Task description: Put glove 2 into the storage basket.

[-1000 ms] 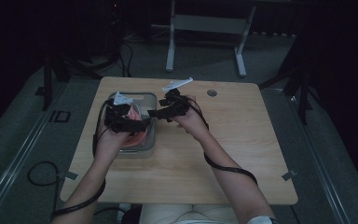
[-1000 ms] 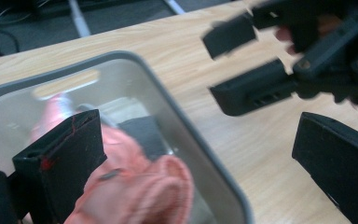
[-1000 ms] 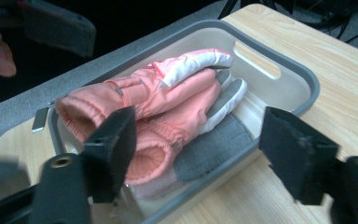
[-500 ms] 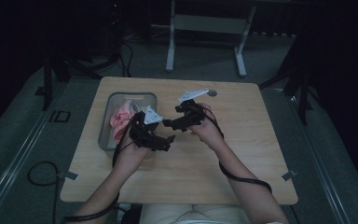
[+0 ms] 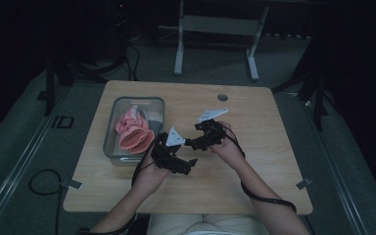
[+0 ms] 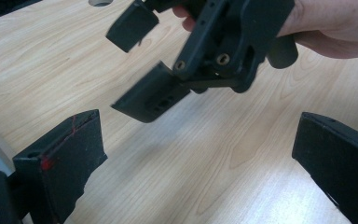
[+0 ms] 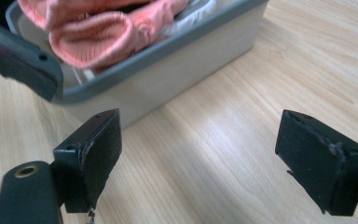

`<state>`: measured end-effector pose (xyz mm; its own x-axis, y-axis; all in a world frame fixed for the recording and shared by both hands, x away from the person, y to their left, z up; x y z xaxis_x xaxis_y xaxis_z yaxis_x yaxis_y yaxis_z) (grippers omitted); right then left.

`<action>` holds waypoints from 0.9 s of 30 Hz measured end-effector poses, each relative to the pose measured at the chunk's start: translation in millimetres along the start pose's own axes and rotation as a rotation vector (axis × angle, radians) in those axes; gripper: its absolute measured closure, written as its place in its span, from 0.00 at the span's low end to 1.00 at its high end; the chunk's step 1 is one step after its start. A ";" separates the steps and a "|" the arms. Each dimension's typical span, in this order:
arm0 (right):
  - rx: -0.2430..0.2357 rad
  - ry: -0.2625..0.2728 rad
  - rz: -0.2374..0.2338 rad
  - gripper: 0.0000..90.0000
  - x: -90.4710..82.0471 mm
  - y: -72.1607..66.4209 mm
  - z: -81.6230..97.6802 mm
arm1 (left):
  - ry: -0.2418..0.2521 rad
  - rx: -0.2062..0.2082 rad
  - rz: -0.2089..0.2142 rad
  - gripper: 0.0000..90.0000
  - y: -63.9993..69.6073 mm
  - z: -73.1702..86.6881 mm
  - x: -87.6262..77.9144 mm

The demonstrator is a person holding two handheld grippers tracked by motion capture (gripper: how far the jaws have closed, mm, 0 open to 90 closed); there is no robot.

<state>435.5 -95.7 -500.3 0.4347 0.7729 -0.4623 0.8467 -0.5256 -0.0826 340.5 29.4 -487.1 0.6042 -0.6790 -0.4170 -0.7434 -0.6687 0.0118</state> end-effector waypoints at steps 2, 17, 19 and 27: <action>-0.006 -0.004 -0.003 0.16 -0.3 0.0 7.3 | -0.019 -0.001 0.015 0.02 2.3 6.1 3.5; 0.014 -0.022 0.021 0.16 4.0 7.5 46.9 | -0.042 0.025 0.011 0.02 9.7 51.4 21.3; 0.018 -0.032 0.026 0.16 4.4 9.2 51.6 | -0.050 0.022 0.015 0.02 9.6 55.8 22.4; 0.028 -0.037 0.029 0.16 6.0 11.1 68.0 | -0.041 -0.017 0.029 0.02 8.2 70.3 25.2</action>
<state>426.6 -121.1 -564.1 0.4470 0.7435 -0.4974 0.8247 -0.5579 -0.0926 329.5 28.1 -561.4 0.5697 -0.6857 -0.4531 -0.7554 -0.6540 0.0400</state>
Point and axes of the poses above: each handheld gripper's, and its own axes: x roughly forward along the jaws, z roughly out of its underside, y roughly to its right, the point moved 4 cm from there along x, roughly forward along the jaws, and after that the axes turned 12 degrees about y, right-handed, at the moved point
